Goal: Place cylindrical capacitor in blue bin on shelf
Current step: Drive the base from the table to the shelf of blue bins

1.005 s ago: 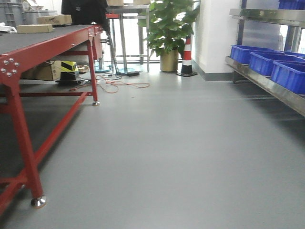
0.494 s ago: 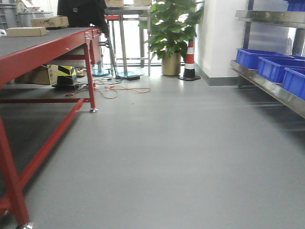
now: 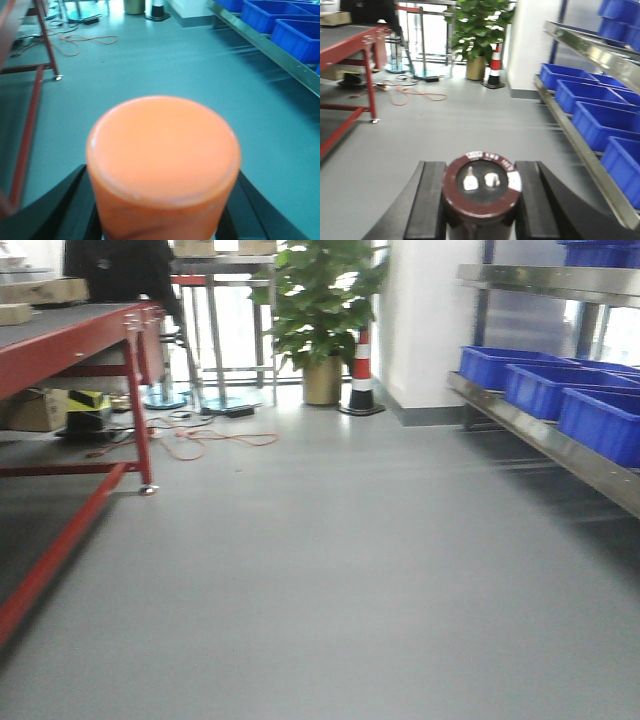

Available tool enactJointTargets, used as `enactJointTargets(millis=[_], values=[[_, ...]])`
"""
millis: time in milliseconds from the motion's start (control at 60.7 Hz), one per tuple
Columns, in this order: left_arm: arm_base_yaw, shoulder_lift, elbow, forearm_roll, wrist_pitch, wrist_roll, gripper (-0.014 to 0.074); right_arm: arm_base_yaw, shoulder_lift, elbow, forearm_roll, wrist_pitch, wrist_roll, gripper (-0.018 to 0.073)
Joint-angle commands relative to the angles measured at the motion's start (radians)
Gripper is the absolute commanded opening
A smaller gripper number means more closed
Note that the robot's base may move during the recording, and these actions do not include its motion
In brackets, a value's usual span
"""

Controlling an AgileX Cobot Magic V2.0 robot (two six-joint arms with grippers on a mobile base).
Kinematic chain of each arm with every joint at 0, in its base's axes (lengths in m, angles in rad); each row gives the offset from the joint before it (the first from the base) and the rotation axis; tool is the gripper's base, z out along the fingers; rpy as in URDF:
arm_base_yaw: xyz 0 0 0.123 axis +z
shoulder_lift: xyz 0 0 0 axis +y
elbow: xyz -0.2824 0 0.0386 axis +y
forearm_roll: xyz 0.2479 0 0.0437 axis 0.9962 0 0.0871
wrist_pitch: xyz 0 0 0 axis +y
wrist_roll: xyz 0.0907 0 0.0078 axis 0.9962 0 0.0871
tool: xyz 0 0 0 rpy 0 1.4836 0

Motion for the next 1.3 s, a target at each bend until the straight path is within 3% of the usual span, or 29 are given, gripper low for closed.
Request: enactJointTargets(millis=[0,1285], values=[[-0.006,-0.002,-0.003,-0.003,-0.018,0.000,-0.0111,0.003,-0.005,-0.003,0.000,-0.031,-0.001,-0.0071],[-0.006,-0.002,-0.003,-0.003,-0.018,0.000,-0.0111,0.003,-0.005,-0.003,0.000,-0.031,-0.001,-0.0071]])
